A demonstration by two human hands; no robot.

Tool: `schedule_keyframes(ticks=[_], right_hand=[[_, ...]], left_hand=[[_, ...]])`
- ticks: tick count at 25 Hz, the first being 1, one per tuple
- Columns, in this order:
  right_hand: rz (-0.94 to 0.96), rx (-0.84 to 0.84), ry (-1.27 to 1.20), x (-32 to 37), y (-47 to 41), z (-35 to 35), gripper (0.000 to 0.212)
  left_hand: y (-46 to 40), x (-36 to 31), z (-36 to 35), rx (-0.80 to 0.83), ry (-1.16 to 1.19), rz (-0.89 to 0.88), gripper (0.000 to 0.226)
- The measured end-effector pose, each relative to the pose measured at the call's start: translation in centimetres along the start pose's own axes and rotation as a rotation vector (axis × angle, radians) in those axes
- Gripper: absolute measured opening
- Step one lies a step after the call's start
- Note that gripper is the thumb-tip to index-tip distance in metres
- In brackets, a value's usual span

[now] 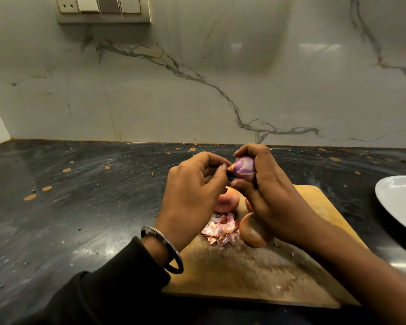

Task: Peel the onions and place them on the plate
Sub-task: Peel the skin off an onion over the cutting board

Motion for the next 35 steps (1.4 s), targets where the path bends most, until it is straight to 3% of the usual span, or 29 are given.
schedule_keyframes(ticks=[7, 13, 15, 19, 22, 30, 35], right_hand=[[0.114, -0.018, 0.083, 0.4, -0.4, 0.2, 0.034], [0.217, -0.027, 0.137, 0.9, -0.7, 0.3, 0.031], [0.186, -0.048, 0.111, 0.7, -0.7, 0.3, 0.032], [0.034, -0.055, -0.018, -0.1, -0.4, 0.0, 0.026], [-0.022, -0.070, -0.014, -0.5, -0.3, 0.2, 0.033], [0.089, -0.104, 0.158, -0.2, -0.6, 0.6, 0.042], [0.050, -0.046, 0.172, -0.5, 0.1, 0.1, 0.046]], left_hand=[[0.5, 1.3, -0.6, 0.045, 0.412, 0.408, 0.012], [1.0, 2.1, -1.3, 0.107, 0.583, 0.705, 0.015], [0.8, 1.9, -1.2, 0.117, 0.584, 0.688, 0.014], [0.0, 1.2, -0.2, 0.057, 0.423, 0.482, 0.013], [0.1, 1.5, -0.2, 0.053, 0.469, 0.540, 0.013], [0.3, 1.5, -0.4, 0.063, 0.435, 0.510, 0.010], [-0.2, 1.0, -0.1, 0.013, 0.295, 0.317, 0.012]])
Point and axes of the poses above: each hand's wrist, its own y-axis away from the middle knuckle, its own z-axis out of the back of the hand, x = y × z, the point moved 7 cm from there along -y, towards the middle knuckle, and after that the axes turned 15 degrees about -x, right-handed, at the moved point
